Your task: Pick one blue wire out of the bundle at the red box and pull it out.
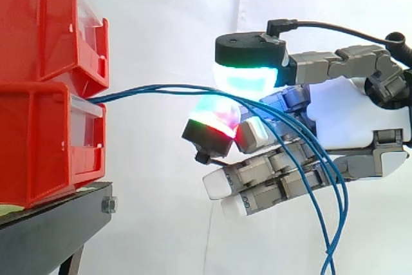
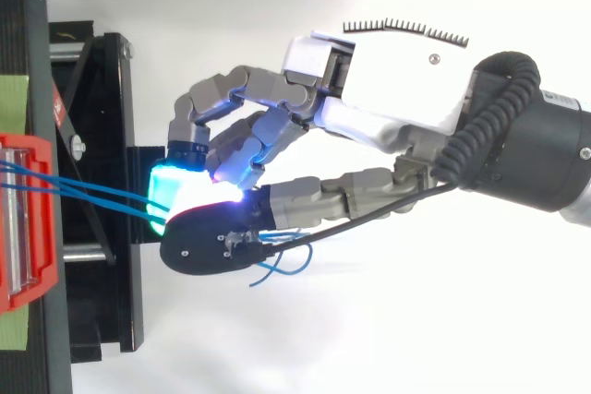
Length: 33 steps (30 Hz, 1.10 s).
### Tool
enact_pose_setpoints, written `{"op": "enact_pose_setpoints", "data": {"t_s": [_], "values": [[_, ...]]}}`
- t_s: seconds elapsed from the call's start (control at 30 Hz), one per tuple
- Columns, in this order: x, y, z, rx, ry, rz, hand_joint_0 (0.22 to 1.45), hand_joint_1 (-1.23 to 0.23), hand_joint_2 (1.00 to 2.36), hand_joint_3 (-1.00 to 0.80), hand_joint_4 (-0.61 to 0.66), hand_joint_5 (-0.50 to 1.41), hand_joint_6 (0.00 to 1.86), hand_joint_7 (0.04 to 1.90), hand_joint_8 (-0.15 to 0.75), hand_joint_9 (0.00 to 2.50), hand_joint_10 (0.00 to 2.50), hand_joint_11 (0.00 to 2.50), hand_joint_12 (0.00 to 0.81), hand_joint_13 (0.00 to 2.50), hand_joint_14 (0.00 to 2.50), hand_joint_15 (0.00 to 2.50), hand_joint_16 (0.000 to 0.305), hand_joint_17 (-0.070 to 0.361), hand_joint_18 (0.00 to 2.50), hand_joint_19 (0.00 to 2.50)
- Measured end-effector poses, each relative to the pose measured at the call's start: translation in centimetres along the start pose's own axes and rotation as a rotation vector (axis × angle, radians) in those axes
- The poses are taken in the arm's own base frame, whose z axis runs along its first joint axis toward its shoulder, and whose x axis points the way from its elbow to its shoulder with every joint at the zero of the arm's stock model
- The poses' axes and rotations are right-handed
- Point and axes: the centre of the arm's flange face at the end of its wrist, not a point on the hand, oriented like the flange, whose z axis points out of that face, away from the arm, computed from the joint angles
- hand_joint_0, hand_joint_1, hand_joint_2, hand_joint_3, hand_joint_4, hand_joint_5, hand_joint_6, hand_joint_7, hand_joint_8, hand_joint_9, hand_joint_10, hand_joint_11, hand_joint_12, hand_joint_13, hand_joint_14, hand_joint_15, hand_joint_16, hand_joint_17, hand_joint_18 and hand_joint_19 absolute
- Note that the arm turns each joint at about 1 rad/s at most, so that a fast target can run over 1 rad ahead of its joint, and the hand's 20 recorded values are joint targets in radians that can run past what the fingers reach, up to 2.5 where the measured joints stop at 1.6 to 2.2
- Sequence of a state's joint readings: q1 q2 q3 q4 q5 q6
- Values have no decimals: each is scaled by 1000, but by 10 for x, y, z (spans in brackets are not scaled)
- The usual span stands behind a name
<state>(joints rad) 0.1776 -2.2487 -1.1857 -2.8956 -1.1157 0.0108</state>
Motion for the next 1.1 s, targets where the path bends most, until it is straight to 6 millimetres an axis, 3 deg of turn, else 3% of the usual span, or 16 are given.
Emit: {"op": "enact_pose_setpoints", "data": {"t_s": [0.37, 0.47, 0.57, 0.7, 0.97, 1.1], "values": [[-1, 0, 0, 0, -1, 0, 569, -581, 1003, -55, 311, -106, 670, 1158, 336, 1078, 21, 796, 457, 652, 12, 336, 76, 170, 520, 464], [-1, 0, 0, 0, -1, 0, 548, -556, 1006, -130, 309, -100, 645, 1200, 338, 1075, 22, 785, 455, 649, 13, 343, 76, 170, 506, 468], [-1, 0, 0, 0, -1, 0, 514, -538, 1014, -264, 249, -101, 623, 1291, 300, 1037, 23, 821, 406, 604, 16, 359, 63, 143, 416, 509], [-2, 0, 0, 0, -1, 0, 482, -531, 1004, -436, 253, -97, 634, 1269, 314, 1060, 24, 830, 420, 621, 14, 356, 66, 149, 441, 499], [-1, 0, 0, 0, -1, 0, 469, -732, 1000, -500, 238, -118, 752, 1181, 317, 1072, 25, 863, 416, 646, 16, 349, 66, 148, 470, 468], [-1, 0, 0, 1, -2, 0, 536, -834, 1000, -500, 230, -144, 827, 1159, 290, 1045, 26, 898, 389, 623, 14, 344, 61, 137, 449, 447]]}}
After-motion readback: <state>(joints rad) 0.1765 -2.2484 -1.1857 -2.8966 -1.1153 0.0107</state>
